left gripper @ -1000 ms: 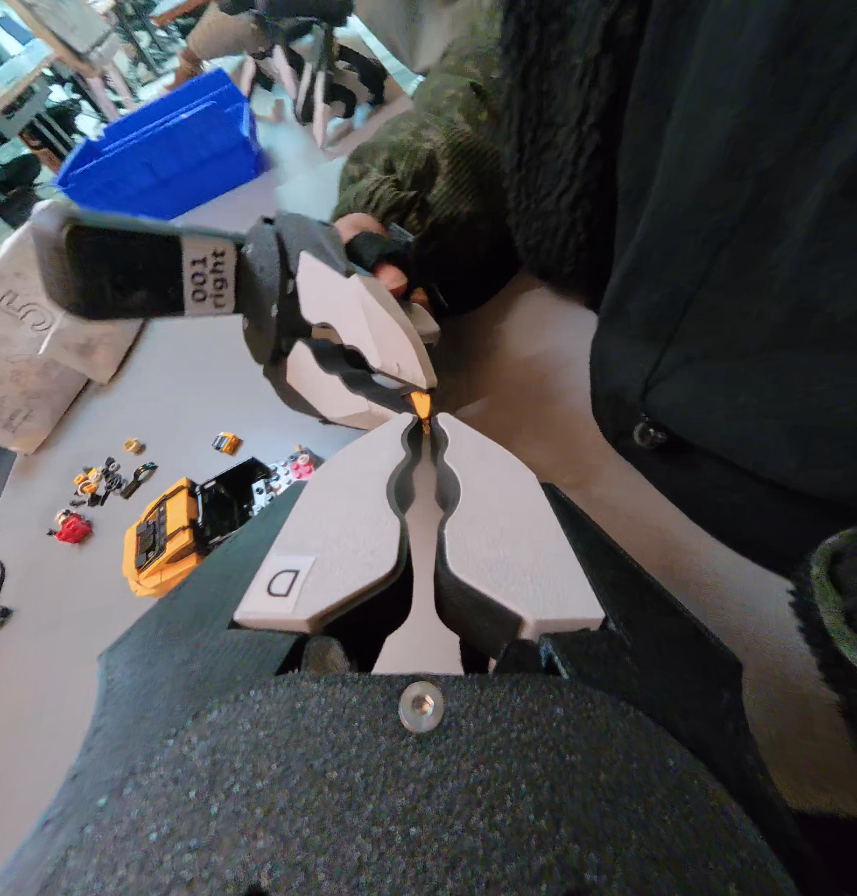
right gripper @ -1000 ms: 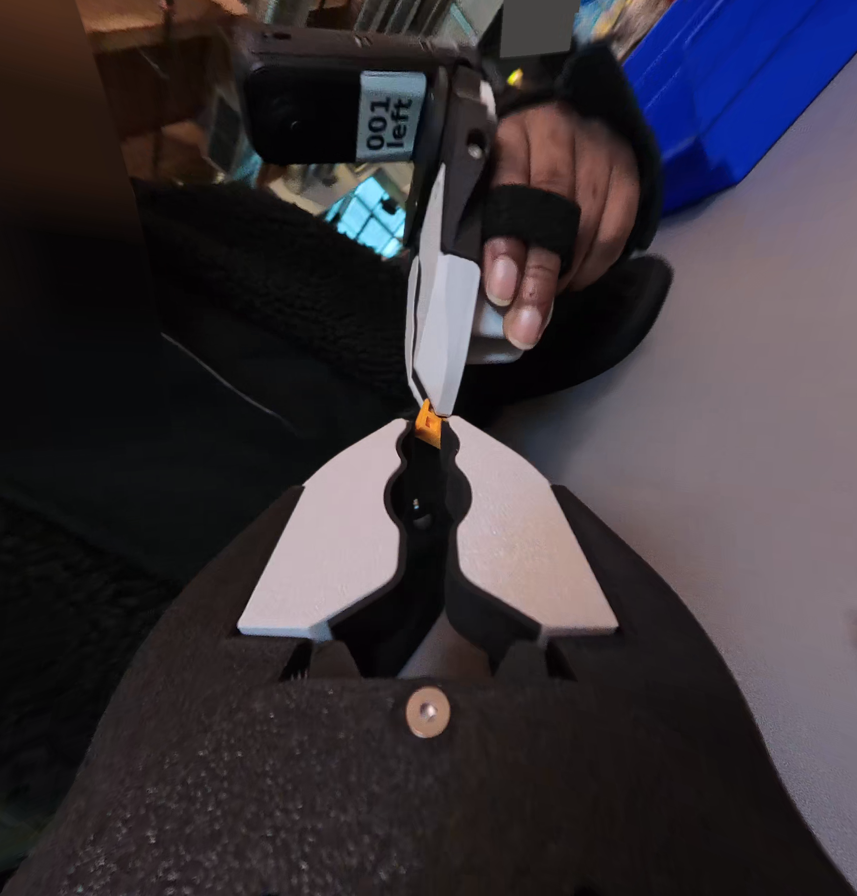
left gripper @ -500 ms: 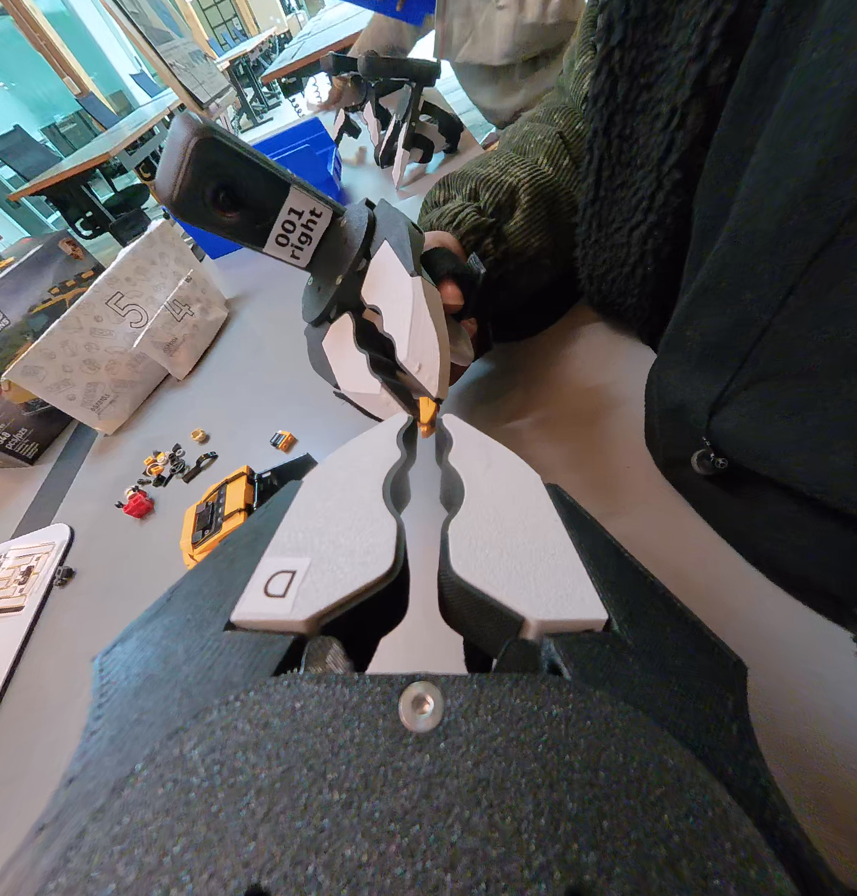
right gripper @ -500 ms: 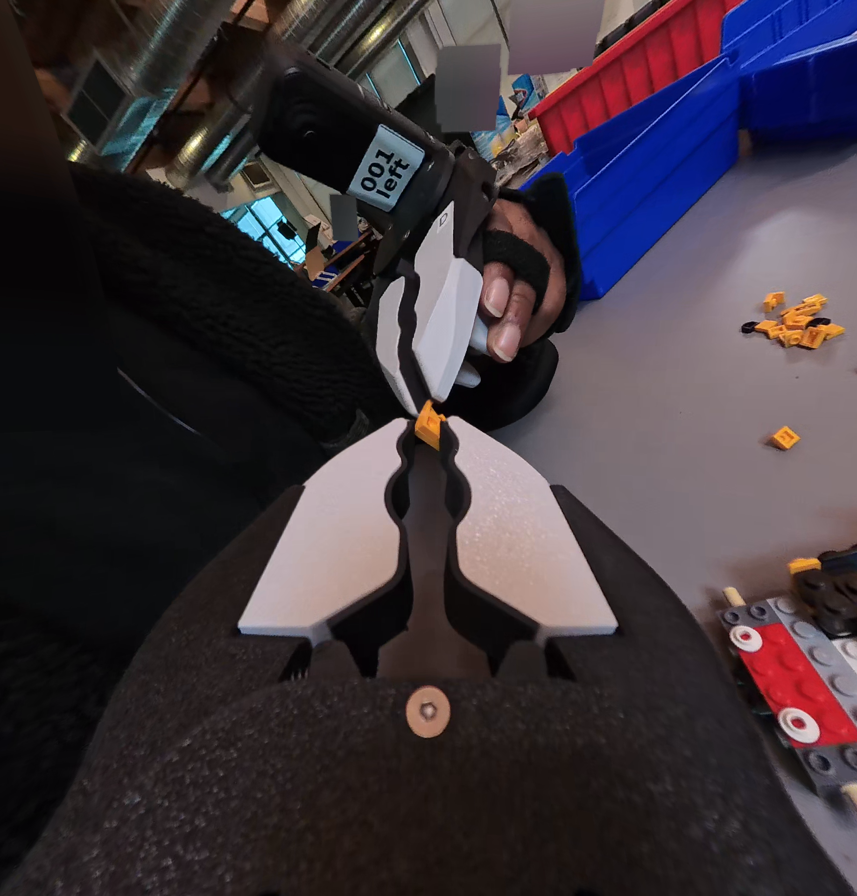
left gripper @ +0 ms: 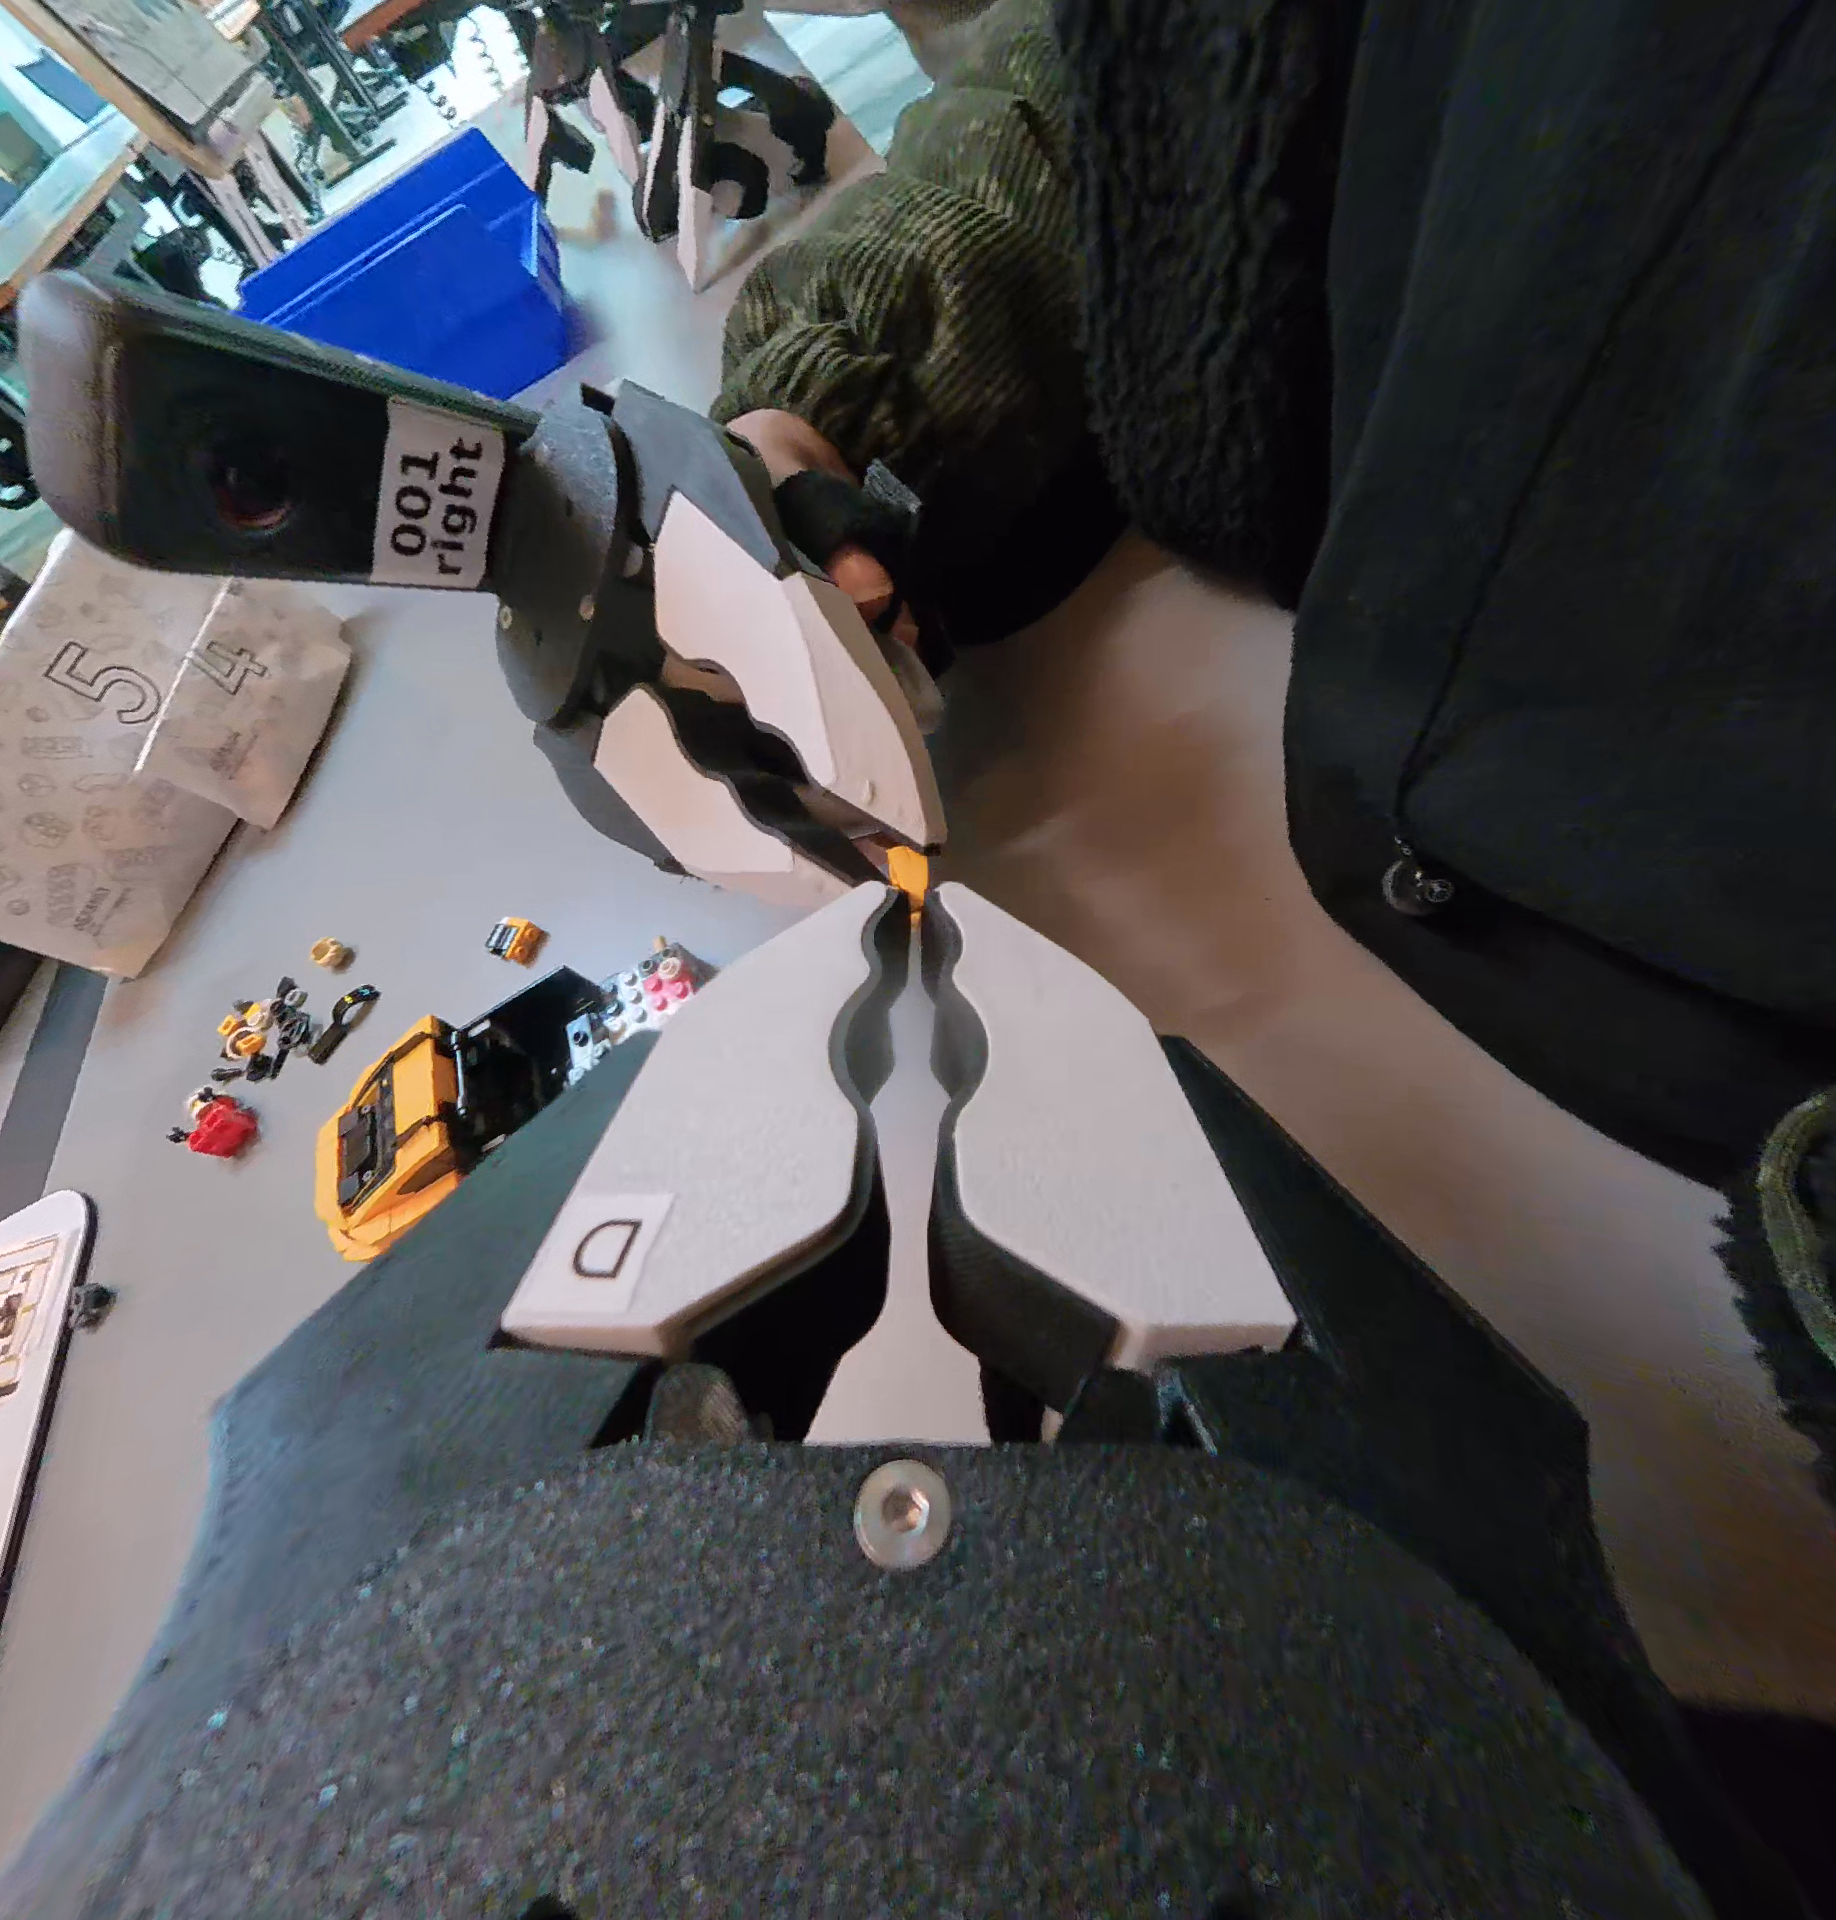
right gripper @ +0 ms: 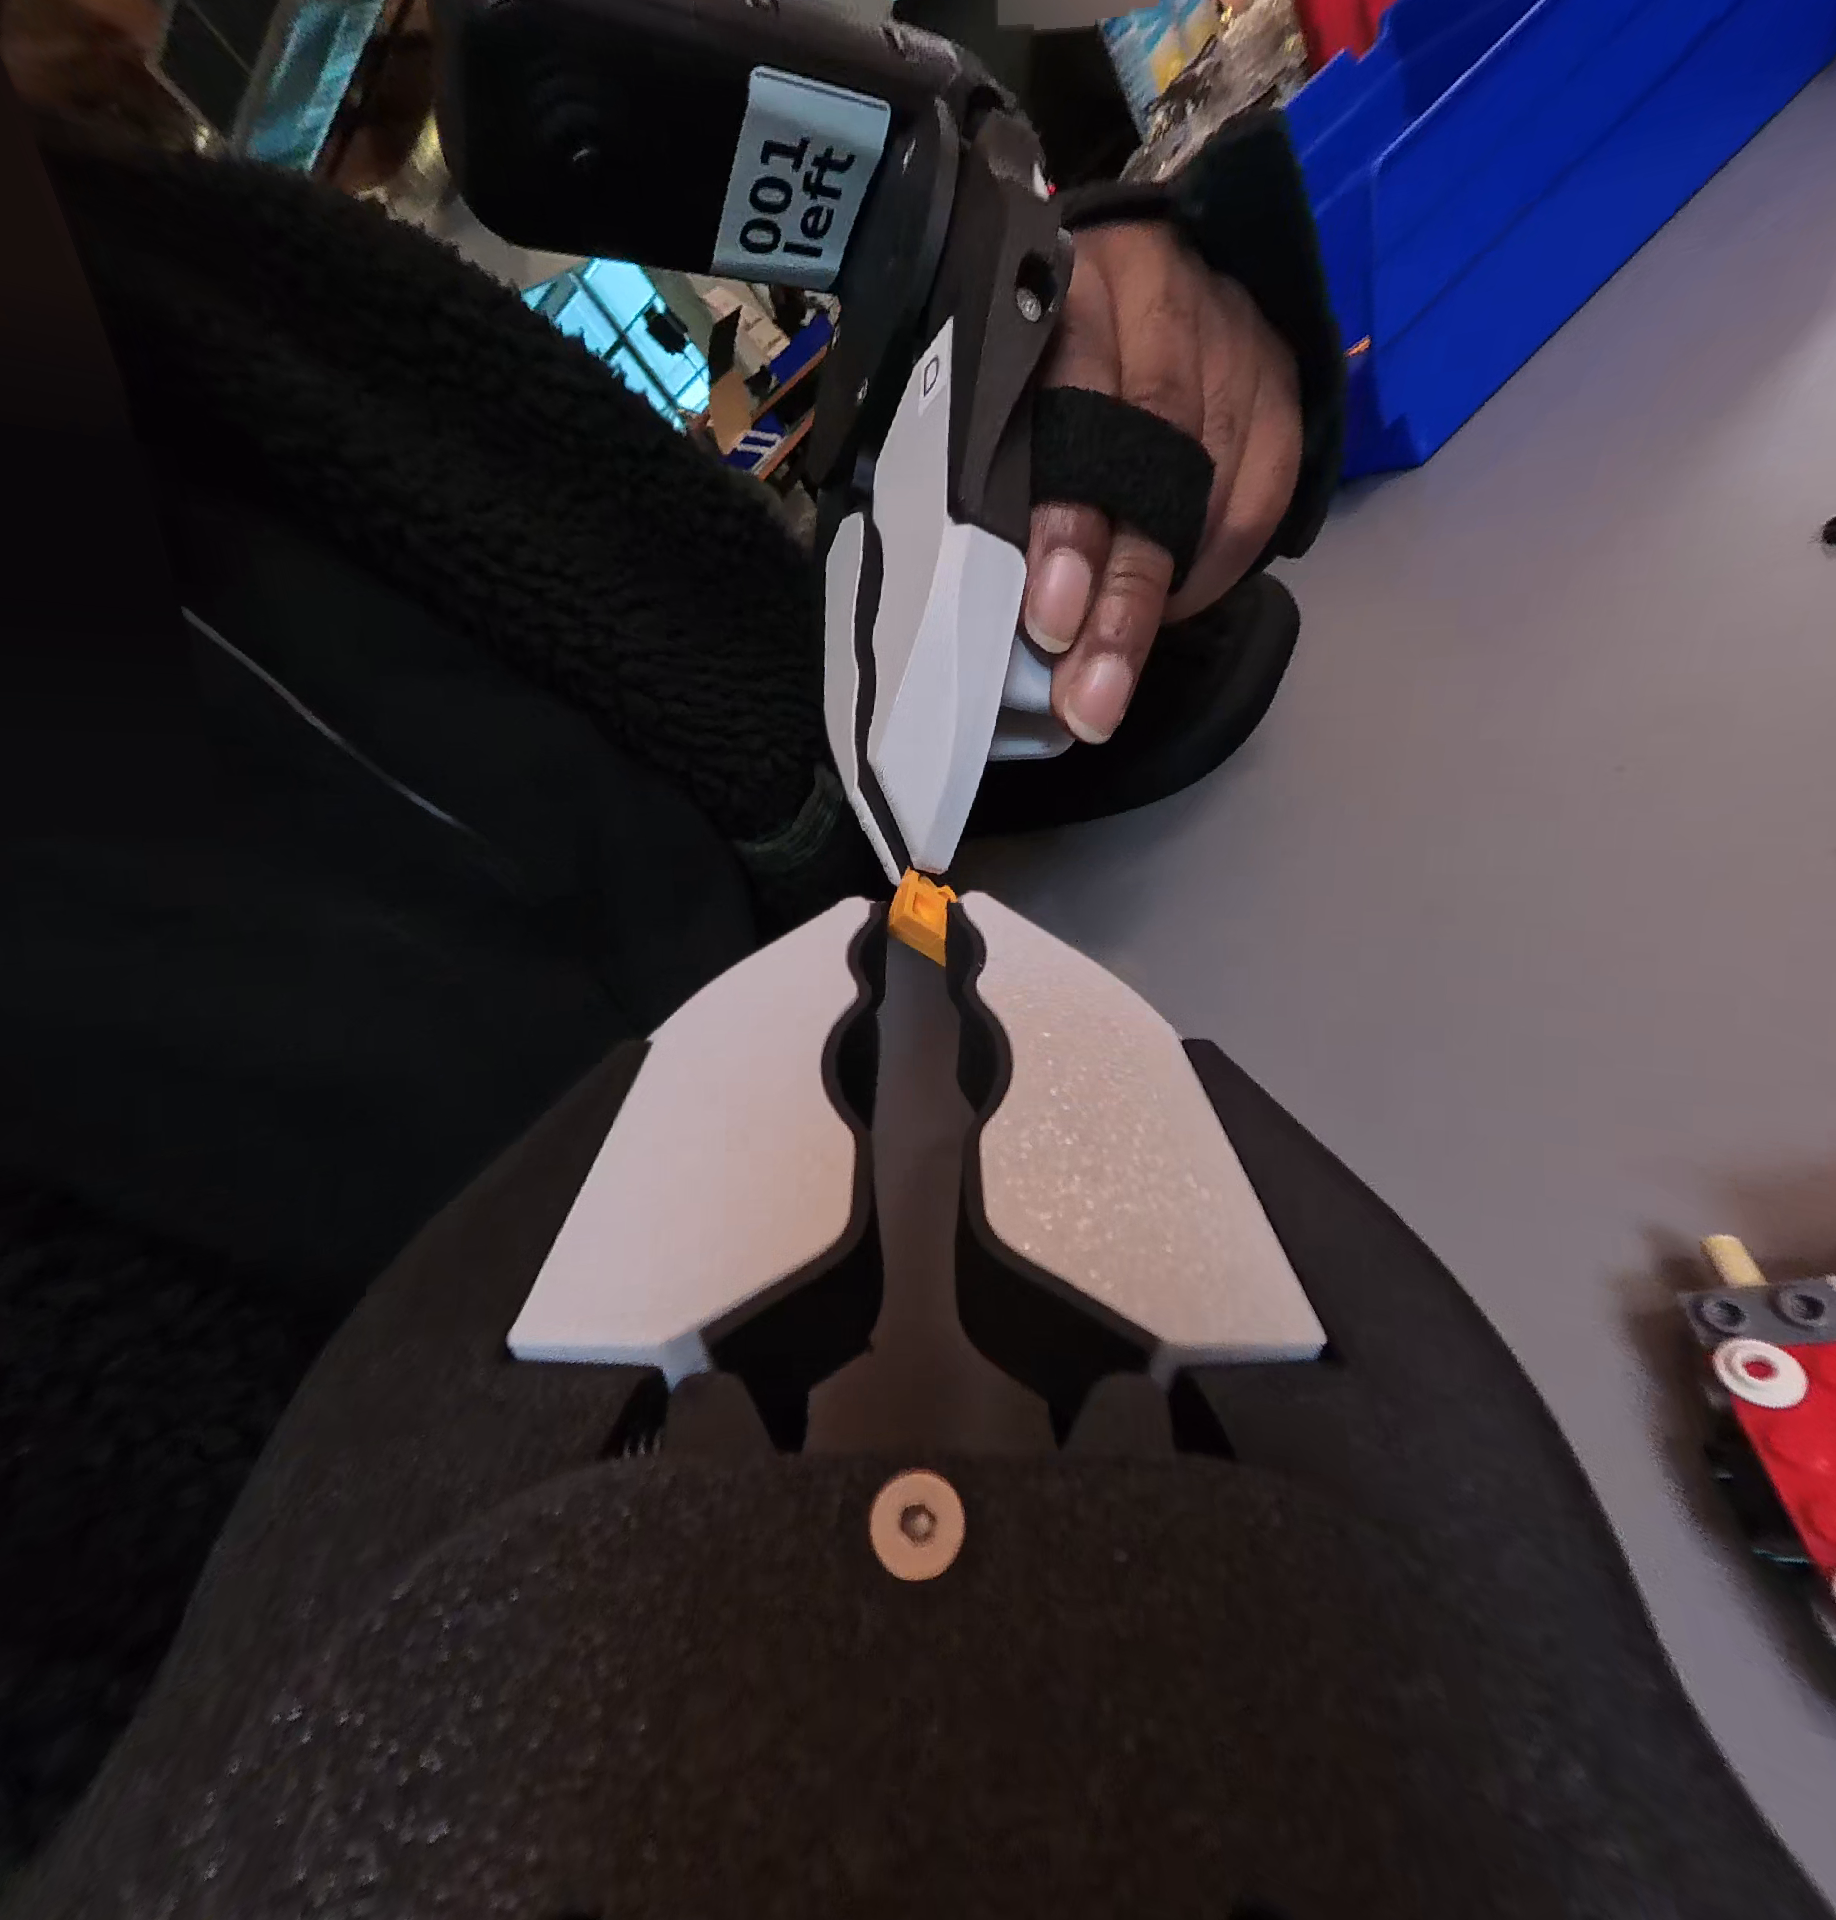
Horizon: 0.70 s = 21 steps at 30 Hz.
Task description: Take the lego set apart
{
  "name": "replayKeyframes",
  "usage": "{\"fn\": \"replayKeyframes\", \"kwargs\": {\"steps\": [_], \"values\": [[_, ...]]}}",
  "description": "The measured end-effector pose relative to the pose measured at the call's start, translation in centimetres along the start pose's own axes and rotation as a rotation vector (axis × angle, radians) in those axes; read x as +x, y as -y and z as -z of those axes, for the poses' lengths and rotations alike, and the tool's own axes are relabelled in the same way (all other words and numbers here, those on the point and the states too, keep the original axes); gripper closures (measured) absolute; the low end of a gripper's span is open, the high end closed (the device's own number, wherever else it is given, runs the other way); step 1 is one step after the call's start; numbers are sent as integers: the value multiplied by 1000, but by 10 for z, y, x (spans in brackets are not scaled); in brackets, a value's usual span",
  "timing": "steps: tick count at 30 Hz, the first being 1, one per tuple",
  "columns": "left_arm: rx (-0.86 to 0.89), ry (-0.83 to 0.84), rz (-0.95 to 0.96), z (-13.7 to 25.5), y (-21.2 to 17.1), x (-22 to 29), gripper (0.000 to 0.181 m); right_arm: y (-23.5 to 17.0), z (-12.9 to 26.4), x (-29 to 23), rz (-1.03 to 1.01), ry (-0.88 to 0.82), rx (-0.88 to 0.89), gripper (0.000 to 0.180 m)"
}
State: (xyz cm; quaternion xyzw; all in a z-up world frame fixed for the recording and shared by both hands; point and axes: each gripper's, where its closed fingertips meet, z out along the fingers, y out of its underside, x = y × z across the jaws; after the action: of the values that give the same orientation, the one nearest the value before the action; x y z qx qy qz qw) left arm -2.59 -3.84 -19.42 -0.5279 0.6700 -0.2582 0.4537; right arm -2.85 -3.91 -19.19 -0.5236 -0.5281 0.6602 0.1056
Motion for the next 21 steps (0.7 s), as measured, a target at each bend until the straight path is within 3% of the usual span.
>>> {"fn": "replayKeyframes", "kwargs": {"steps": [11,21], "values": [[19,-163,-63,-14,10,36,178,-31,-9,-25,-135,227,-165,170],[24,-172,-36,-13,10,36,178,-29,-8,-25,-115,227,-157,167]]}}
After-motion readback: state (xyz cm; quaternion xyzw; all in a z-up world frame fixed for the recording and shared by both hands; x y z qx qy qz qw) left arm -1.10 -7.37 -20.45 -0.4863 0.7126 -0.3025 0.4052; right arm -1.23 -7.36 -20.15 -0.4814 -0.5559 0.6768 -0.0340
